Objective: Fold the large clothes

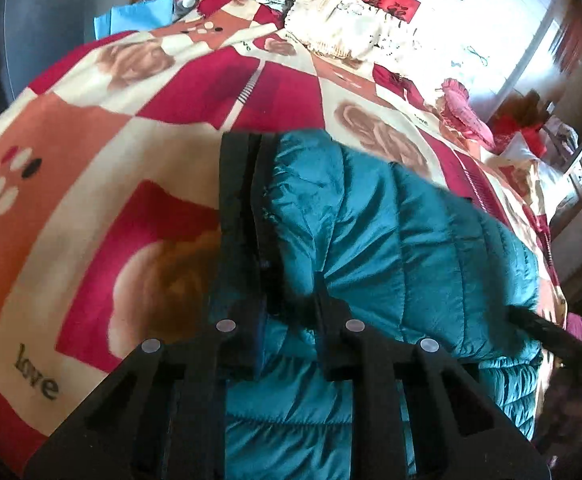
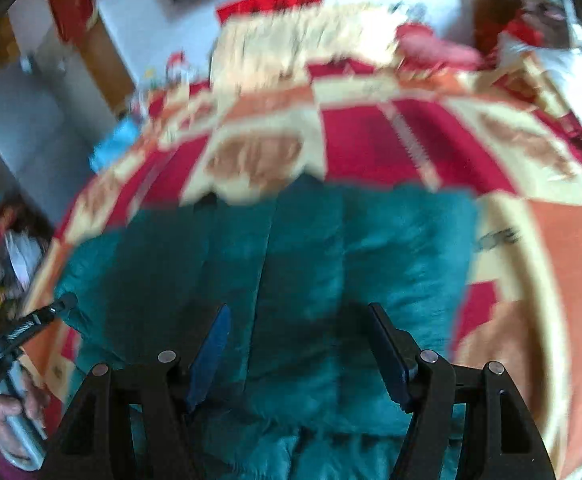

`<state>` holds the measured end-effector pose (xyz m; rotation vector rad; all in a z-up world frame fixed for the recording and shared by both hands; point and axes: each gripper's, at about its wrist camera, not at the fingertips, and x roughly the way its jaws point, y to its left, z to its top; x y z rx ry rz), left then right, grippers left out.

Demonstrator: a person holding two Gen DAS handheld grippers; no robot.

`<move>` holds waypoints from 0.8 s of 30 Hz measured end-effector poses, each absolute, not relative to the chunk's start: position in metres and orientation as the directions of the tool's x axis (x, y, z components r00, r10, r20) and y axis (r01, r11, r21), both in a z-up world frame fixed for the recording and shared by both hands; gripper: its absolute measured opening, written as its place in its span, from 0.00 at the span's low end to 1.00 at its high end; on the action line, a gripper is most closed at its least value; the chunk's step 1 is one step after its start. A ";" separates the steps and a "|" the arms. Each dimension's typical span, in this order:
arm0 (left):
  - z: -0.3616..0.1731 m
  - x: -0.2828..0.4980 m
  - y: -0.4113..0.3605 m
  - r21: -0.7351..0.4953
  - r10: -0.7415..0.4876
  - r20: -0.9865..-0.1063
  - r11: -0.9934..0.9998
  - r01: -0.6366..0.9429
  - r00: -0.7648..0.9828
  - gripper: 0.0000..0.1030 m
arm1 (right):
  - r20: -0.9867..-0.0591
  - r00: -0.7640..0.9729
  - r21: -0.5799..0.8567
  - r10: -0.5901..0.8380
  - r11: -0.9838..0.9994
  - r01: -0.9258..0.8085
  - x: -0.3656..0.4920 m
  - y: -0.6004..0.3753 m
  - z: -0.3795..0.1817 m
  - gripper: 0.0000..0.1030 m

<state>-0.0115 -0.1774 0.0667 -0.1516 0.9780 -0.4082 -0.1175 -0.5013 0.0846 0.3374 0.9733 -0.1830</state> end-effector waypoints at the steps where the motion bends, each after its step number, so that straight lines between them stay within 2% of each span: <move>1: 0.067 -0.011 -0.175 -0.315 -0.409 -0.773 0.911 0.266 0.485 0.24 | -0.846 0.532 0.156 -0.033 0.939 0.305 -0.112 -0.497 0.075 0.65; 6: 0.089 -0.009 -0.160 -0.332 -0.398 -0.754 0.917 0.220 0.522 0.56 | -0.838 0.544 0.144 -0.053 0.939 0.312 -0.119 -0.496 0.090 0.65; 9: 0.109 -0.016 -0.156 -0.315 -0.378 -0.696 0.925 0.213 0.611 0.67 | -0.797 0.597 0.143 -0.092 0.932 0.333 -0.130 -0.502 0.114 0.65; 11: 0.114 -0.017 -0.163 -0.297 -0.373 -0.676 0.927 0.227 0.636 0.67 | -0.783 0.612 0.140 -0.108 0.929 0.343 -0.130 -0.502 0.123 0.65; 14: 0.108 -0.012 -0.183 -0.235 -0.344 -0.692 0.938 0.253 0.634 0.67 | -0.783 0.613 0.143 -0.107 0.928 0.345 -0.115 -0.501 0.125 0.65; 19: 0.065 0.010 -0.229 -0.043 -0.212 -0.780 0.957 0.288 0.589 0.68 | -0.808 0.572 0.102 -0.143 0.921 0.375 -0.085 -0.498 0.098 0.65; 24: 0.043 0.021 -0.242 -0.030 -0.211 -0.788 0.951 0.307 0.578 0.75 | -0.832 0.505 0.020 -0.232 0.895 0.445 -0.070 -0.514 0.065 0.65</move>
